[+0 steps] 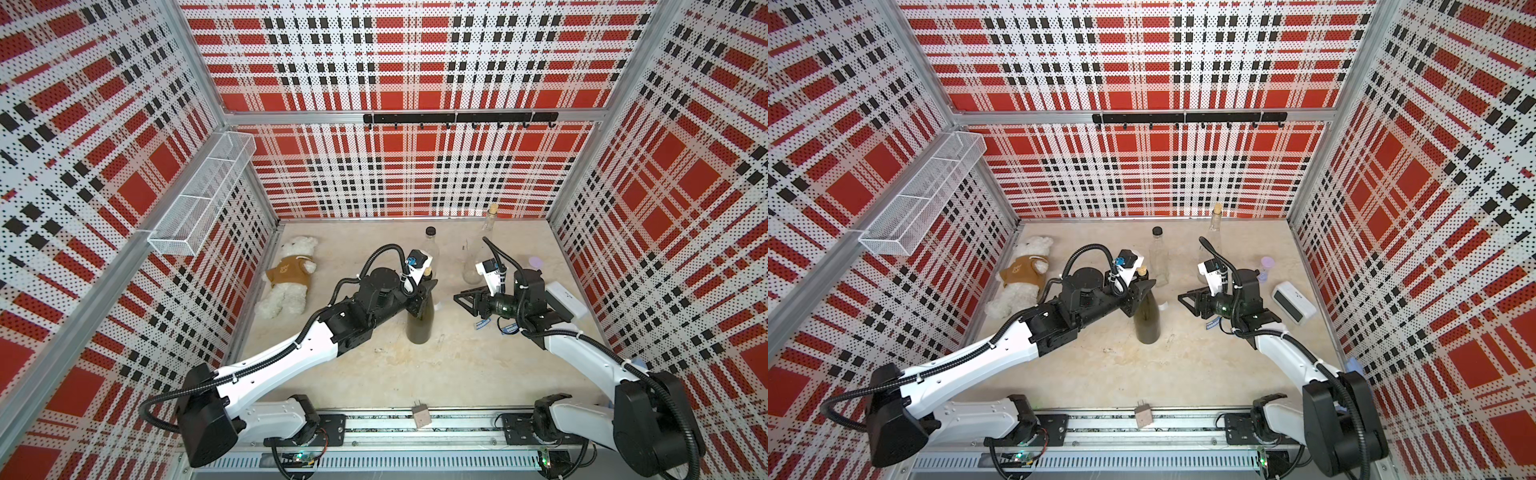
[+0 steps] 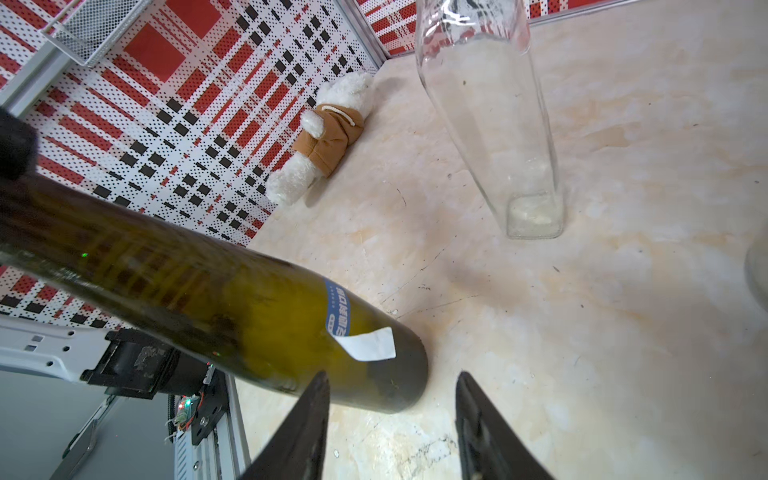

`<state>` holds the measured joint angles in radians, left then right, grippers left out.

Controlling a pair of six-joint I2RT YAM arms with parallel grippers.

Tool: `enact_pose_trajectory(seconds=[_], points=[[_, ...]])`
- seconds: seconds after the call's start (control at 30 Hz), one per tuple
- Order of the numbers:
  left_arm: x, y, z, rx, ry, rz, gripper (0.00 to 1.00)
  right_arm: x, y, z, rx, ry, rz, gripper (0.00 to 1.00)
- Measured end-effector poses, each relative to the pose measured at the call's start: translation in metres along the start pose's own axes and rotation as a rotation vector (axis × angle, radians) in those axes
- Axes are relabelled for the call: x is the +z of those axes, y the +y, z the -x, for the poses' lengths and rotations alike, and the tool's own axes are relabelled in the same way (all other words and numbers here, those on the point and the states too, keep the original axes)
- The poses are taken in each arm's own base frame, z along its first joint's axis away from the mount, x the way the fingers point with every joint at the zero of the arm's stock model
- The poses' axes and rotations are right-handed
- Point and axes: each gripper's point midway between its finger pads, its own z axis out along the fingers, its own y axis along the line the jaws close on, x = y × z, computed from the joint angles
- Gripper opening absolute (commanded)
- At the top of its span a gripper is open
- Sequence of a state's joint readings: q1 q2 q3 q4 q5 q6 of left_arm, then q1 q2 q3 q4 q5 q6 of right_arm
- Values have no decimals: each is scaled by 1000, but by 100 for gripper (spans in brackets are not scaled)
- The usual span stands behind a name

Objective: Remove the label from the bottle
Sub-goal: Adjust the bottle at the center of the board.

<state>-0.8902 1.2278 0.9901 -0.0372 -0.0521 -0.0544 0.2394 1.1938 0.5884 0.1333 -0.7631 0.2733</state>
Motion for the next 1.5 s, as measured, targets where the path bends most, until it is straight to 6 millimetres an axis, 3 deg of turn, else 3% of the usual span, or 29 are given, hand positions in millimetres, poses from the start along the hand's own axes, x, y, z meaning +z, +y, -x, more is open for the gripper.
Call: enact_pose_trajectory(seconds=[0.4,0.63,0.9,1.2,1.5], points=[[0,1,0,7,1,-41,2,-11,7,-1,24,-30,32,71],[-1,3,1,19,10,-104,4,-11,7,-3,40,-31,37,75],[-1,0,0,40,32,-167,6,-2,16,-14,29,7,59,73],[-1,-5,0,50,40,-201,17,4,13,-21,40,31,50,73],[-2,-5,-4,37,55,-197,48,4,10,-22,38,32,38,72]])
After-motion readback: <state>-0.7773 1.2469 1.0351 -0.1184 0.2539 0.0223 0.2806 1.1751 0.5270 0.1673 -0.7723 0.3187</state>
